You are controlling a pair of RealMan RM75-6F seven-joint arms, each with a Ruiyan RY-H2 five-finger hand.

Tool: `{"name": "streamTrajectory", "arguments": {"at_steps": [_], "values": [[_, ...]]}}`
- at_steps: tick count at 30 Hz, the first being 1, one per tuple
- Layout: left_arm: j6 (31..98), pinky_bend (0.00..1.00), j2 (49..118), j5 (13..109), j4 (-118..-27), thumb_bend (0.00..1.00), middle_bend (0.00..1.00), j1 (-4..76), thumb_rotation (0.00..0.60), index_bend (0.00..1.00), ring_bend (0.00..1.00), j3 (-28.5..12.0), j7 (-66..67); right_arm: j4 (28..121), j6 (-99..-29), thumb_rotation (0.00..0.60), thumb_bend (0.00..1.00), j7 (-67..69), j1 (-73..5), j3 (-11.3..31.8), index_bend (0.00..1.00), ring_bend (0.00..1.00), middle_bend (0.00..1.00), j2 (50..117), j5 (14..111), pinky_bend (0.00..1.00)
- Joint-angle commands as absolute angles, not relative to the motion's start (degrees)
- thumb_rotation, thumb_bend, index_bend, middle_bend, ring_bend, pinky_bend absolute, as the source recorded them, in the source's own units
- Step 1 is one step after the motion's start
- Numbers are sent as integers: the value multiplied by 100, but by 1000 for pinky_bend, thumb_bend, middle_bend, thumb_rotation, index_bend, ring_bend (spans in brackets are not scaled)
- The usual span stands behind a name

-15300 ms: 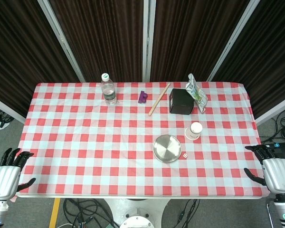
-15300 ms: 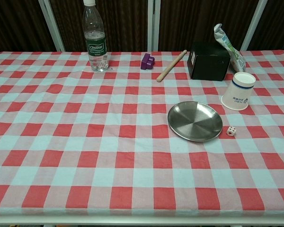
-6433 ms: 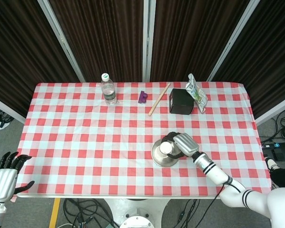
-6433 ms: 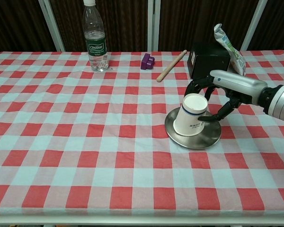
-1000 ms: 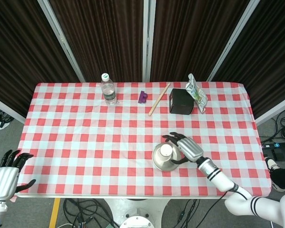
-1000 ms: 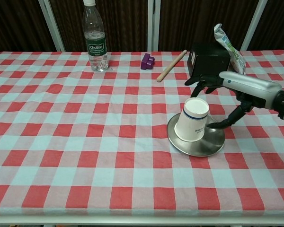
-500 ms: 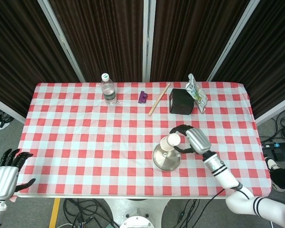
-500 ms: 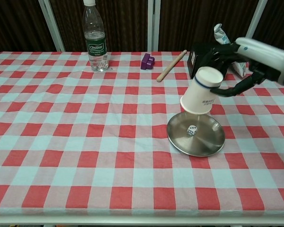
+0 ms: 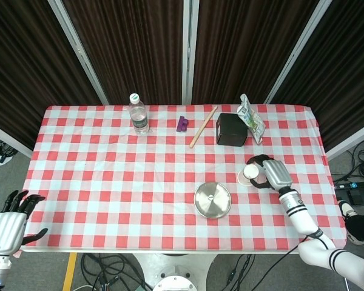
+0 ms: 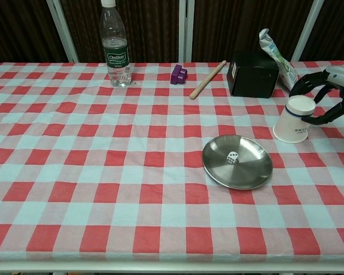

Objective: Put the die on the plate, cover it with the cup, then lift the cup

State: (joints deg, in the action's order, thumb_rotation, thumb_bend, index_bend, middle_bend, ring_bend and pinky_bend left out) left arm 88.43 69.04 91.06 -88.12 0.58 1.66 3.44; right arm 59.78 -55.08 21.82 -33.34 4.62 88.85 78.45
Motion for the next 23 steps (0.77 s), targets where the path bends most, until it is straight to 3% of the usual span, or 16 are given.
{"name": "streamTrajectory", "arguments": {"at_steps": [1,3,6,15,23], "values": [[8856,86,6892,9092,-8822,0,224,51,600,248,109,155,345,6090,-5550,600,292,2200,-3299,442,130,100,190,8806,7902,187],[8872,86,6884,9099,-8825,0,224,48,600,248,109,153,344,6320,-5733,600,283,2202,-3227,450,43,32,121,8617,7984,137],[8894,86,6875,9106,-8837,0,224,32,600,248,109,162,335,6760,-6237,600,276,2103,-3012,470,1,0,79,8237,8122,112],[9011,86,6853,8995,-8875,0,224,-85,600,248,109,149,395,8266,-7829,600,274,1346,-1837,247,11,31,153,6708,8256,156],[8971,86,6931,8846,-8923,0,224,-75,600,248,109,59,618,8809,-8902,600,219,1291,-830,-65,15,29,127,6207,8421,149]]}}
